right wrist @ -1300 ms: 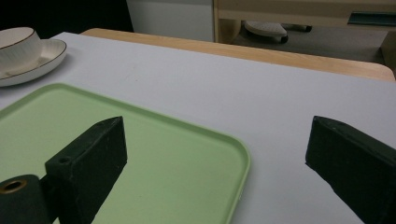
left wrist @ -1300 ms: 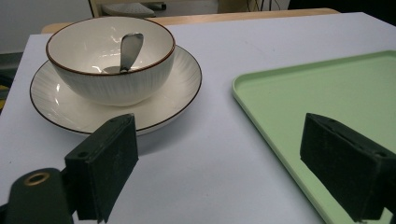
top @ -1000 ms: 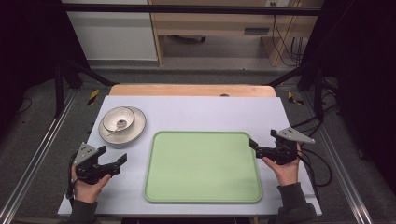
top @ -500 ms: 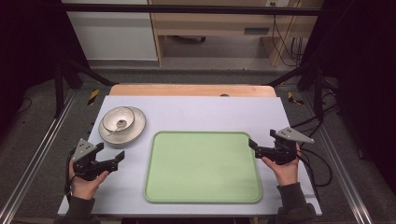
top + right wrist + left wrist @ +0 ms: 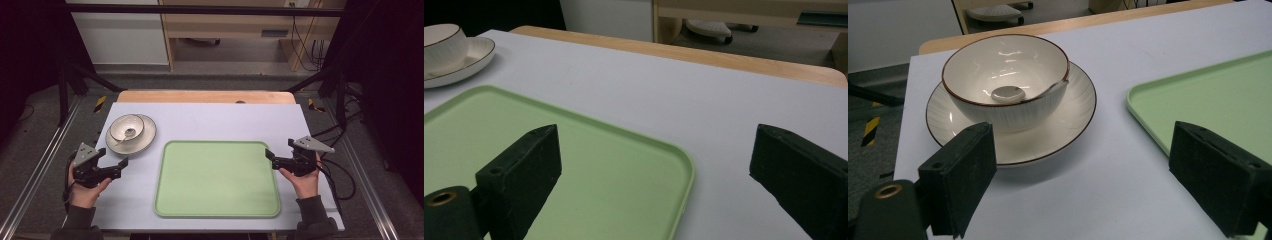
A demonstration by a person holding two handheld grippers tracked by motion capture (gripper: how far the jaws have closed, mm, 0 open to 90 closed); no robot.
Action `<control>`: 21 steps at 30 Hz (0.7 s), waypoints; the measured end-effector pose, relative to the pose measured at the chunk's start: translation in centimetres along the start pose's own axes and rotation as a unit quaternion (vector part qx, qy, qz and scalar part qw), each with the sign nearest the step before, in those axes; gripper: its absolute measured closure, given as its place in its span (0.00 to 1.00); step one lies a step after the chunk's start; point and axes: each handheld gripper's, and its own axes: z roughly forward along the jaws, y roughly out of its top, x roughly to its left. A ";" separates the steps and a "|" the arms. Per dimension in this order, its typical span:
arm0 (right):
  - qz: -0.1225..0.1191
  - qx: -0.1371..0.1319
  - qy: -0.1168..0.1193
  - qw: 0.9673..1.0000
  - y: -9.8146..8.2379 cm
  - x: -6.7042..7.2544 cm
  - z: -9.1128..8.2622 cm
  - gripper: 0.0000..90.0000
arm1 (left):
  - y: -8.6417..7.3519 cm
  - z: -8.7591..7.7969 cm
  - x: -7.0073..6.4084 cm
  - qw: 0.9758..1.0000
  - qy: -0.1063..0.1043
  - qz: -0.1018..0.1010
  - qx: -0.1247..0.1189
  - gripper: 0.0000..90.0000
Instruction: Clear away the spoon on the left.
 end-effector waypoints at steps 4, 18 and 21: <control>-0.006 0.000 0.001 1.000 0.1 0.1 -0.1 0.07 | 0.6 -0.1 0.4 1.000 0.004 0.006 -0.003 0.13; -0.009 0.009 0.002 1.000 0.1 0.3 0.2 0.08 | 1.4 1.8 1.4 0.998 0.036 0.035 0.029 0.21; -0.009 0.009 0.002 1.000 0.1 0.3 0.2 0.08 | 1.5 2.3 1.4 0.998 0.035 0.038 0.034 0.25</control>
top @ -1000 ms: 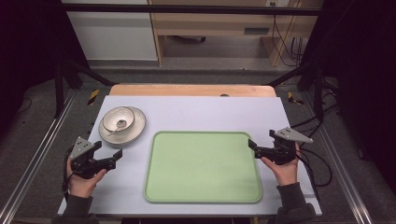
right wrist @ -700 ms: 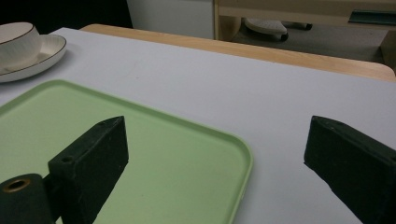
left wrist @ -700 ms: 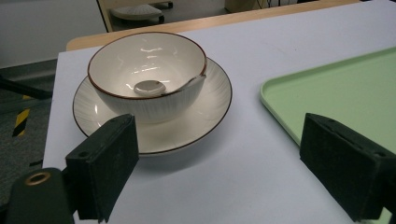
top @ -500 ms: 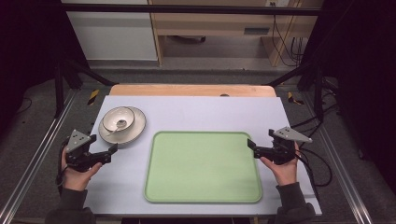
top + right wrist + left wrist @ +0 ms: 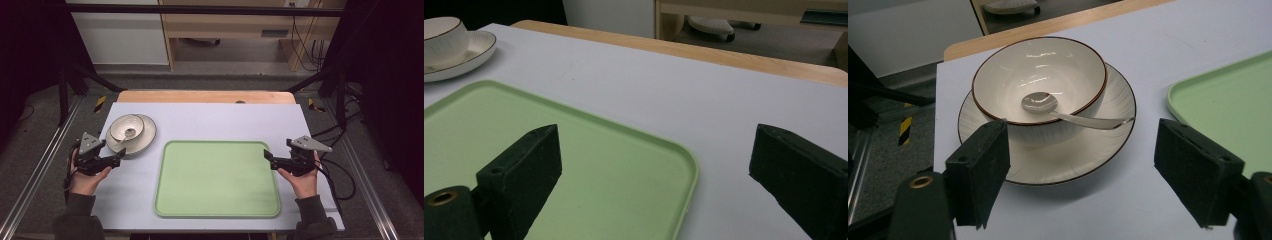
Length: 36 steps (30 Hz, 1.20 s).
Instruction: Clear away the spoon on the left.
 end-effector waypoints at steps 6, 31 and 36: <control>-0.003 0.002 -0.002 1.000 0.0 0.0 0.1 0.08 | 0.3 0.6 -0.2 1.000 0.005 0.007 0.002 0.36; -0.006 0.014 0.000 1.000 -0.2 0.2 0.6 0.08 | 0.3 1.8 -0.8 0.999 0.024 0.045 0.000 0.73; -0.006 0.015 0.000 1.000 -0.3 0.3 0.6 0.08 | 0.4 1.7 -0.9 0.999 0.024 0.045 -0.002 0.78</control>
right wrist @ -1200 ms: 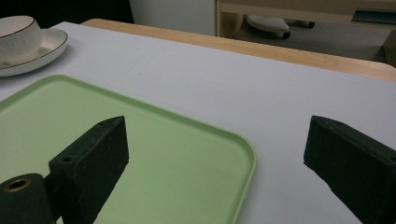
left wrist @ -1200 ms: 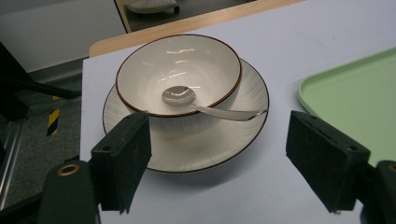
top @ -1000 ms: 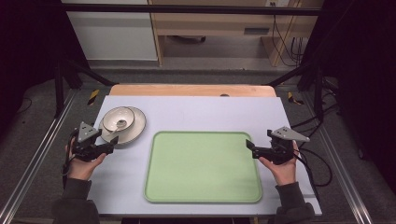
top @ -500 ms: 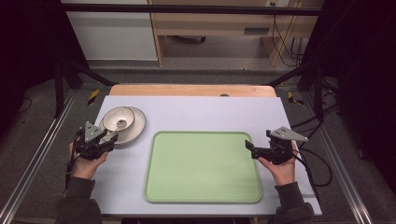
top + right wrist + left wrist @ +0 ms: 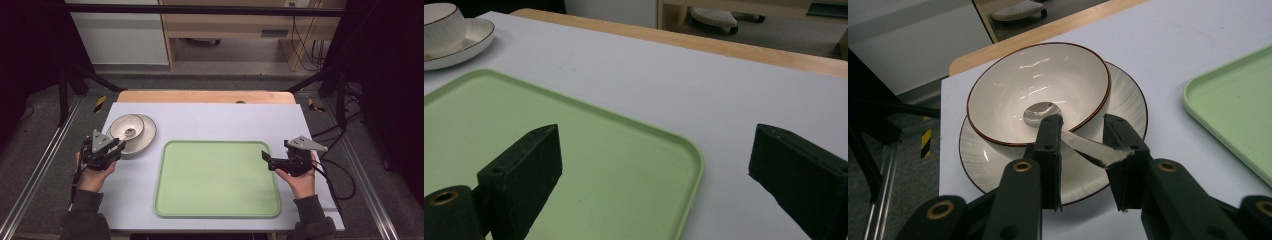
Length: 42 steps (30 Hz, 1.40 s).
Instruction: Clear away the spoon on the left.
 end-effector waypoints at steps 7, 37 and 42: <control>-0.002 0.004 -0.001 1.000 0.0 0.0 0.1 0.08 | 0.0 0.0 -0.1 1.000 0.004 0.004 0.004 0.85; -0.003 0.009 -0.004 1.000 -0.1 0.0 0.1 0.08 | 0.3 -0.8 -0.2 1.000 0.016 0.010 0.011 0.98; -0.004 0.009 -0.004 1.000 -0.1 0.0 0.0 0.08 | 0.4 -1.0 -0.1 1.000 0.014 0.007 0.010 0.98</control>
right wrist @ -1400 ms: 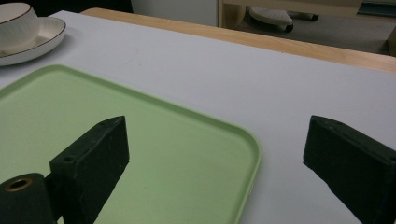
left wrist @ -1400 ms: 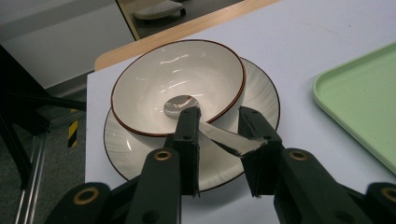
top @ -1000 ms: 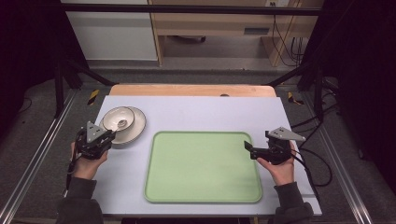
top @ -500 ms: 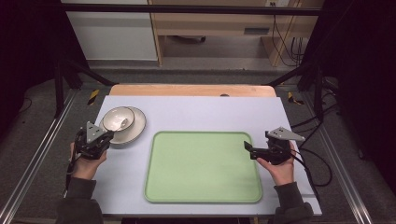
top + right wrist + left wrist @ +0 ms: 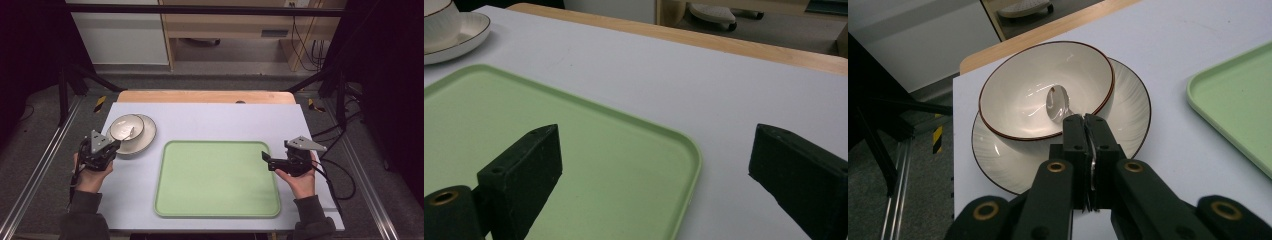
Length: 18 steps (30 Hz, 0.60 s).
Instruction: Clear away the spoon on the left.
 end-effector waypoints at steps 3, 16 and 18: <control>0.000 0.001 0.000 1.000 0.0 0.0 0.0 0.08 | 0.1 -0.2 0.0 1.000 0.000 -0.001 -0.003 0.99; 0.002 -0.001 0.001 1.000 0.0 0.0 -0.1 0.08 | 0.7 -1.5 0.2 1.000 0.006 -0.007 -0.021 0.99; 0.001 -0.001 0.001 1.000 0.0 0.0 -0.1 0.08 | 0.8 -1.8 0.3 1.000 0.008 -0.008 -0.026 0.99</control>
